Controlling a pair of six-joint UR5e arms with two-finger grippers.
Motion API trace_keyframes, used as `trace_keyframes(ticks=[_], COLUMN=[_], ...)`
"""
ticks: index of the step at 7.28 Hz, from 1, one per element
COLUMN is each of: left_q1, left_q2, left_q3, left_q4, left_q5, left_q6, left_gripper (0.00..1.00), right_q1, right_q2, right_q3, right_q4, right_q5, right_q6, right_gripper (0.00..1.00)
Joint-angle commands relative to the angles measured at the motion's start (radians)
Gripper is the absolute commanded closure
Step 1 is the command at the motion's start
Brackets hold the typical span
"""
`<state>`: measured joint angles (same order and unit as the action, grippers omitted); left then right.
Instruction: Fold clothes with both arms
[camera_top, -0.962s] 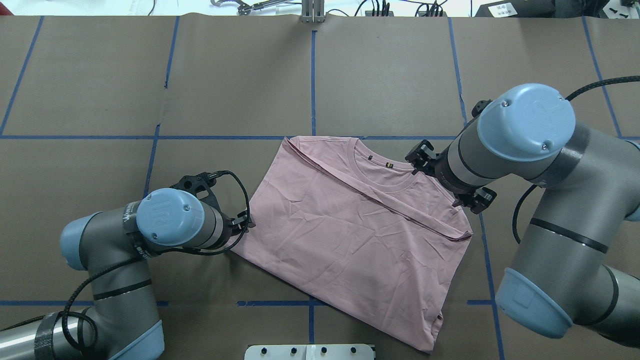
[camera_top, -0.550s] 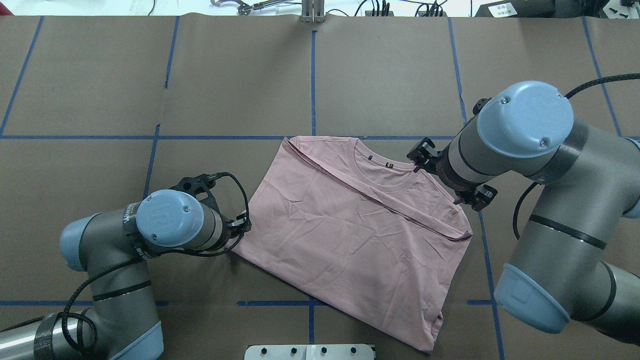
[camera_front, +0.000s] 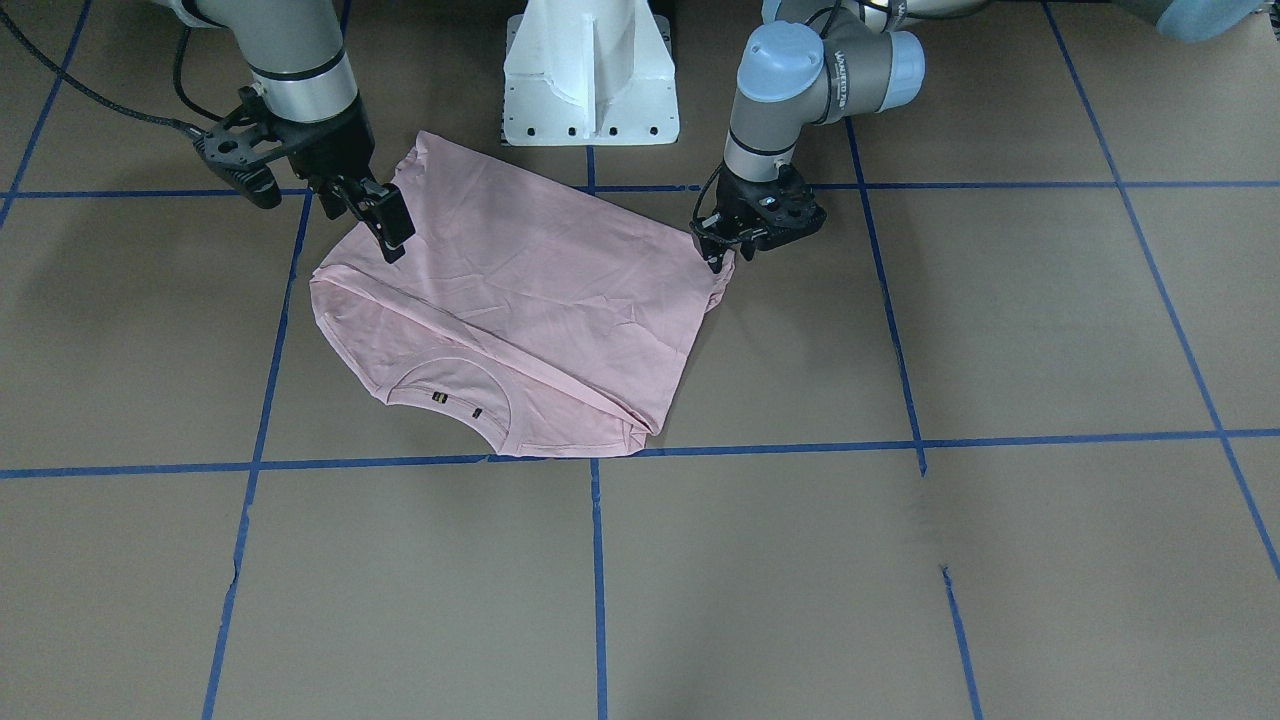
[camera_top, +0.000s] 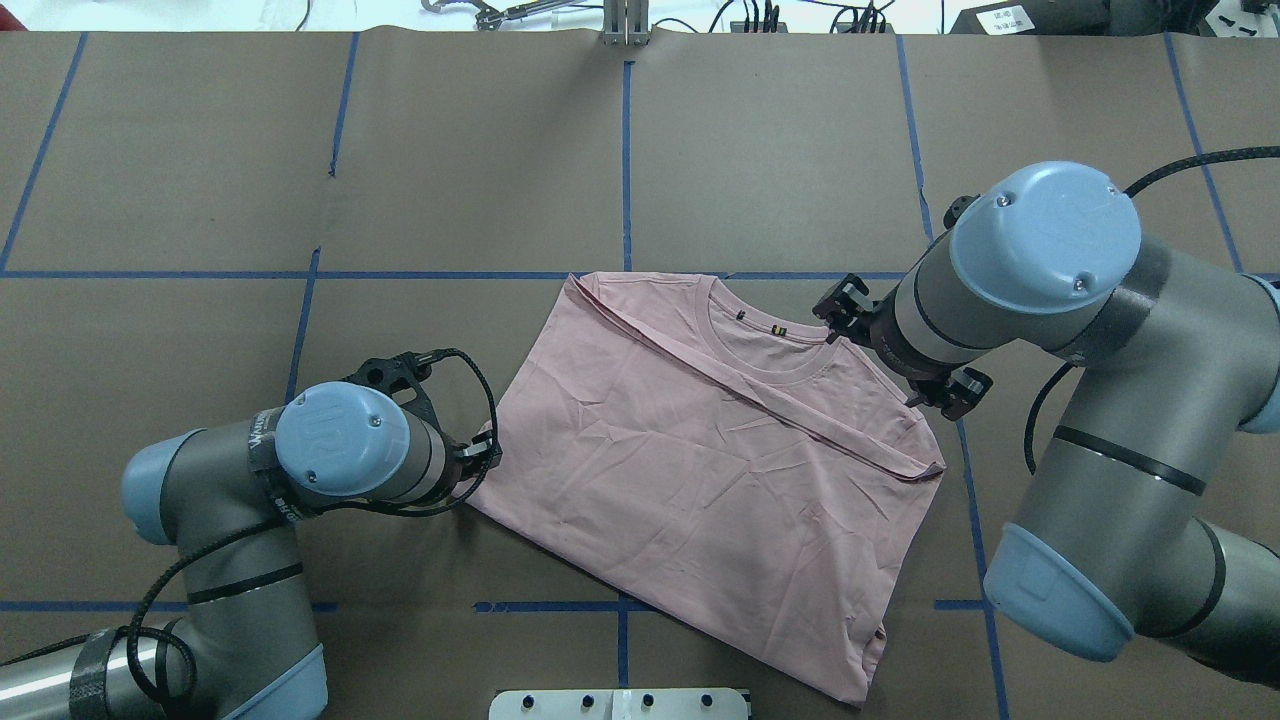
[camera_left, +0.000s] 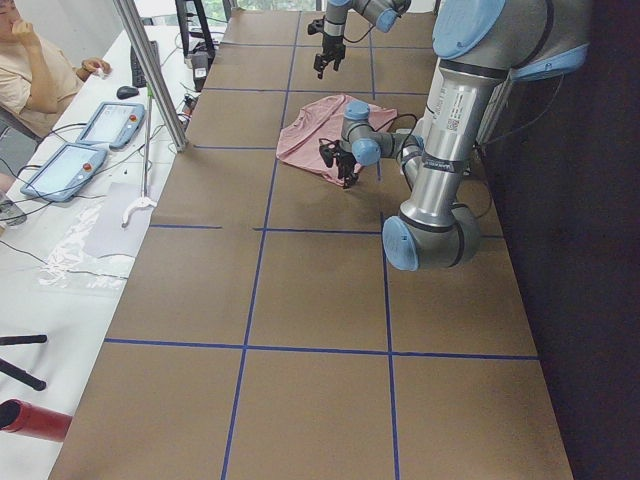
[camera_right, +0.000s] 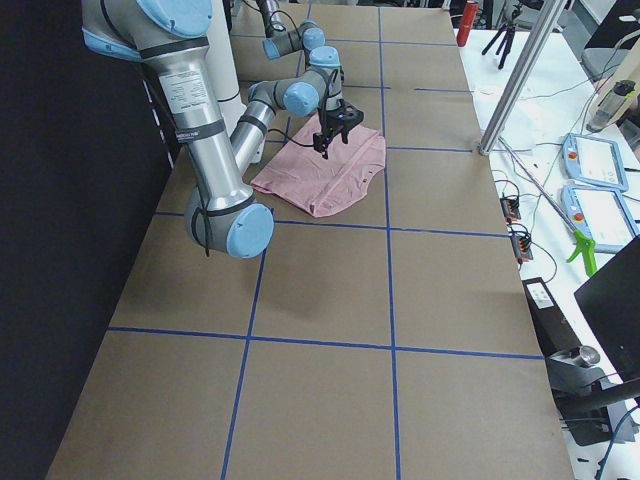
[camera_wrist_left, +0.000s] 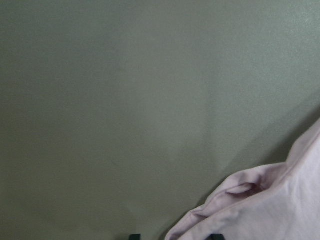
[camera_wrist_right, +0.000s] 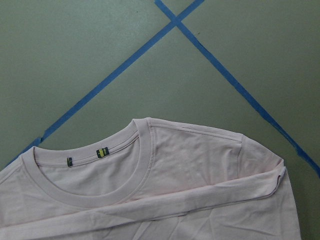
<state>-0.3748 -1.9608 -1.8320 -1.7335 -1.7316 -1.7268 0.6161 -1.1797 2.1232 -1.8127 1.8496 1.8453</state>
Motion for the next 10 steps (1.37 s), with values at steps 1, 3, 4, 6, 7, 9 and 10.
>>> trace_keyframes(ticks=[1,3,4,6,7,9,10], left_q1=[0.005,0.005,0.004,-0.021,-0.089,-0.206,-0.257], left_q2=[0.000,-0.004,0.002,-0.030,-0.076,-0.111,-0.183], left_q3=[0.000,-0.003,-0.016,-0.049,-0.043,0.079,0.221], left_q4=[0.000,0.002,0.003,0.092,0.092,-0.065,-0.113], left_q5=[-0.002,-0.008,-0.008,0.007,0.020,0.091,0.092], left_q6=[-0.031,-0.045,-0.043,0.057,0.146,0.202,0.301], left_gripper=[0.65,1.00,1.00,1.00,1.00,1.00,1.00], right_q1=[0.001,0.001,0.001,0.001,0.001,0.008,0.013], right_q2=[0.000,0.000,0.002,0.002,0.002,0.002,0.002], right_q3=[-0.006,-0.012,-0.015,-0.023,-0.034,-0.035,-0.035], right_q4=[0.006,0.006,0.006,0.019,0.041,0.072,0.072], right_q5=[0.000,0.000,0.000,-0.001,0.000,0.000,0.002], right_q6=[0.000,0.000,0.003,0.002,0.002,0.012,0.012], right_gripper=[0.00,0.00,0.00,0.00,0.00,0.00,0.00])
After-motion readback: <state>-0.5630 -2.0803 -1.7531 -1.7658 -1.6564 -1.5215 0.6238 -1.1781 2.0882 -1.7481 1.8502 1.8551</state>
